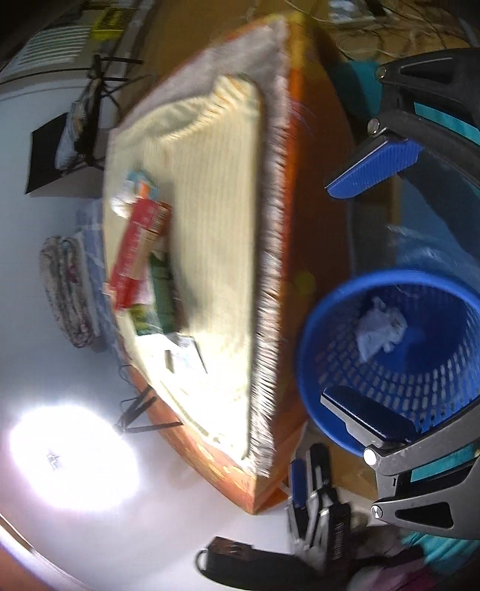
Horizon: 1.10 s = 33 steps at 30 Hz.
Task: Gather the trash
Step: 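Move both grippers back over the blanket toward the cartons, then grasp the green milk carton with the left gripper while the right gripper grasps the red box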
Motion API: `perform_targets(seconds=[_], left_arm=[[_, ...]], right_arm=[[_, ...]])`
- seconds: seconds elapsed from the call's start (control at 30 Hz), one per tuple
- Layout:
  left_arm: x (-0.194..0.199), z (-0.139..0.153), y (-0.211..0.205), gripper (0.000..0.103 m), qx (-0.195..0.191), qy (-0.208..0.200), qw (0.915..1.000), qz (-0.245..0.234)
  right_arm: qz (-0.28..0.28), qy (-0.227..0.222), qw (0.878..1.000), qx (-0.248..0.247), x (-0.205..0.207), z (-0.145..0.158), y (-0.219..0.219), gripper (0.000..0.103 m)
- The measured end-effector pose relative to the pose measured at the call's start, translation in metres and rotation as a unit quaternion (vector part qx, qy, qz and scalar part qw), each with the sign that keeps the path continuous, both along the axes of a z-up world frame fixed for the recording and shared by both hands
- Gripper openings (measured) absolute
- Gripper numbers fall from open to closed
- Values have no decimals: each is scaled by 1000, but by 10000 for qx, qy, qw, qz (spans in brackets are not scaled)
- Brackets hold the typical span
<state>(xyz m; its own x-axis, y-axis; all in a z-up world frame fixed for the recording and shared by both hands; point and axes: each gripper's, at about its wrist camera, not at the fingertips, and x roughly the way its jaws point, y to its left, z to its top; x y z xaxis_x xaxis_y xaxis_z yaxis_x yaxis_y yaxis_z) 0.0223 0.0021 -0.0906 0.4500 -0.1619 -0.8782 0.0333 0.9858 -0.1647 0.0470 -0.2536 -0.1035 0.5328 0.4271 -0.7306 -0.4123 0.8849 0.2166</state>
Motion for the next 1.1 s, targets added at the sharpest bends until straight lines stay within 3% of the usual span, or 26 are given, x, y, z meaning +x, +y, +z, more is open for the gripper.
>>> perform_targets(seconds=[0.23, 0.37, 0.63, 1.0, 1.1], left_arm=[[50, 29, 1, 75, 124, -380, 9992, 17], [77, 32, 9, 75, -53, -397, 9991, 99], [128, 28, 20, 74, -498, -281, 9979, 292], [186, 5, 28, 74, -897, -50, 9950, 444], [196, -1, 27, 67, -966, 29, 9943, 441]], right_arm=[[100, -619, 9969, -479, 42, 32, -8, 103], [292, -908, 9926, -755, 69, 41, 4, 103], [717, -1058, 9825, -1353, 127, 21, 43, 98], [688, -977, 9827, -1412, 195, -1, 65, 95], [795, -928, 9827, -1395, 207, -5, 69, 95]])
